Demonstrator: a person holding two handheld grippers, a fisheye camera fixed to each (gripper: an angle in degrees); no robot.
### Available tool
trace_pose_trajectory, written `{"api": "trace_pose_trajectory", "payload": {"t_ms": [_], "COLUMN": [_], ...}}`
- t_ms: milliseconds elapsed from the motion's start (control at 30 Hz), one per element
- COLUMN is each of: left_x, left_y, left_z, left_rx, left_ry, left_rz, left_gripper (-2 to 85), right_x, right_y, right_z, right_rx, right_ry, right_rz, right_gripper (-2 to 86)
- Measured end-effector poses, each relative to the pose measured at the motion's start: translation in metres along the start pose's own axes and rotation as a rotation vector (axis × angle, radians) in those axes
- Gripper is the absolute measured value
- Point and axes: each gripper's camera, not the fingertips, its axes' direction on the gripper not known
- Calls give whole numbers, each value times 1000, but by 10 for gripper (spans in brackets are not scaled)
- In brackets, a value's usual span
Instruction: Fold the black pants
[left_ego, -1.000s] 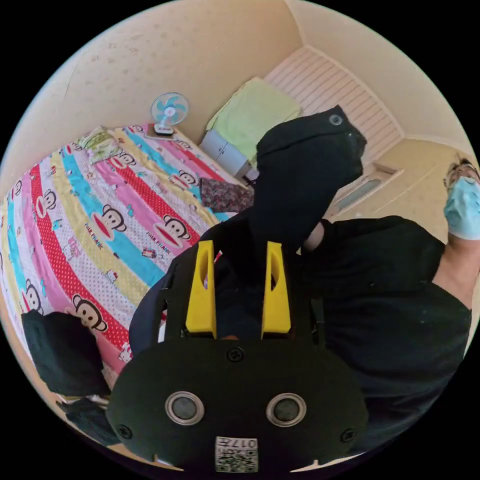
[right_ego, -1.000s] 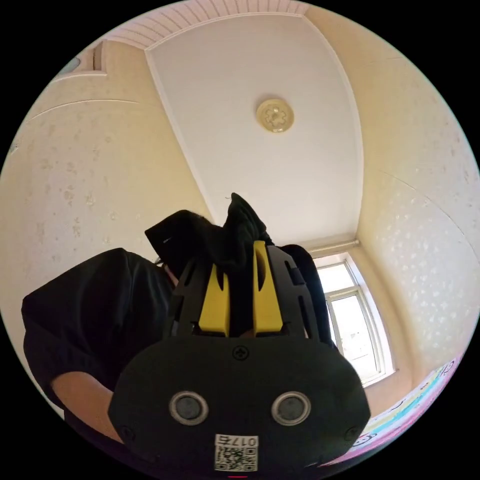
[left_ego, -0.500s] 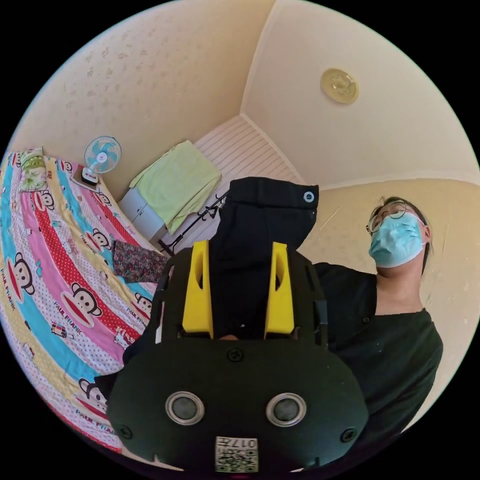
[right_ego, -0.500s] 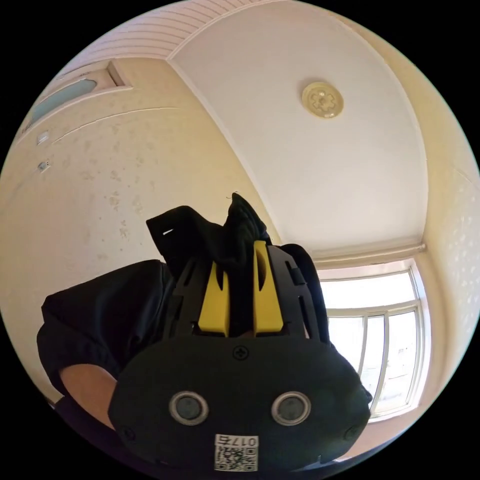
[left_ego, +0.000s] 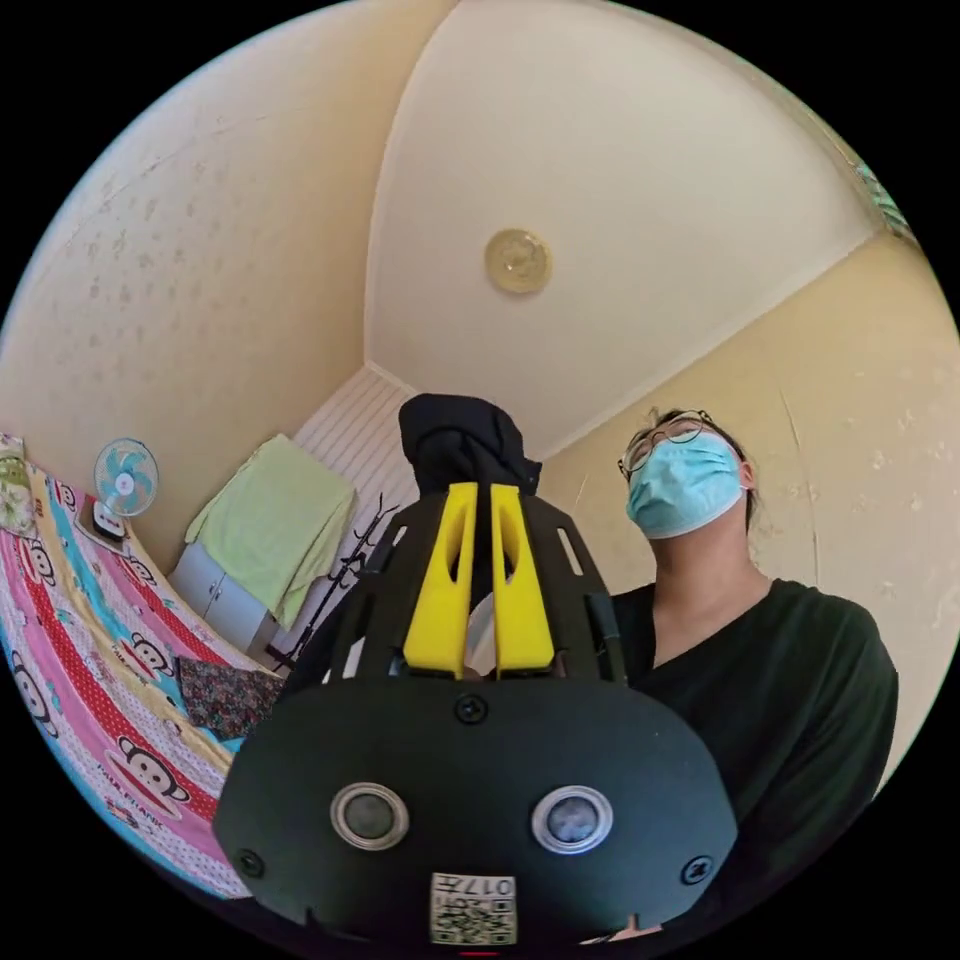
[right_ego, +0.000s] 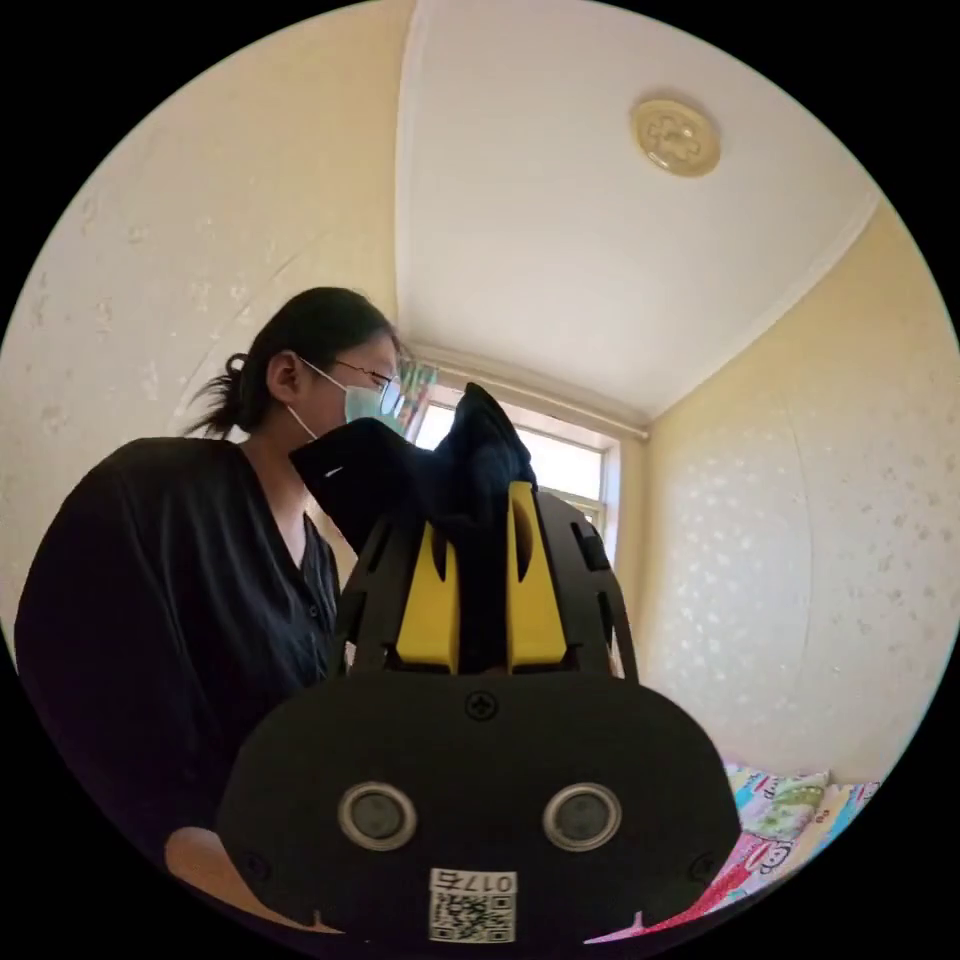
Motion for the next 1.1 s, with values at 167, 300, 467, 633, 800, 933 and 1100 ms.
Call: {"api": "trace_pose_trajectory", "payload": {"t_ms": [167, 300, 467, 633, 800, 933, 1100], "left_x": [113, 169, 147, -46, -265, -365, -374], "left_y": [-45, -55, -103, -293, -330, -188, 54], "left_z": [-39, -36, 8, 48, -54, -187, -373], "left_rx": [193, 274, 190, -84, -488, -1002, -1325], "left_ry": [-114, -464, -777, -1072, -1702, -1967, -1877], "left_rz": [367, 536, 856, 482, -96, -288, -1070], "left_gripper": [15, 17, 21, 46, 69, 74, 57], "right_x": [-42, -48, 64, 294, 540, 571, 480], "right_y": [-28, -31, -31, -38, 138, 301, 592], "right_z": [41, 89, 130, 267, 325, 245, 34], "right_rx": [-122, -213, -179, -502, -1218, -1395, -2198], "right_ry": [397, 660, 749, 946, 1060, 1074, 1007], "right_rz": [-163, -341, -77, 74, 520, 625, 1064], "right_gripper": [85, 85, 84, 93, 90, 82, 80]}}
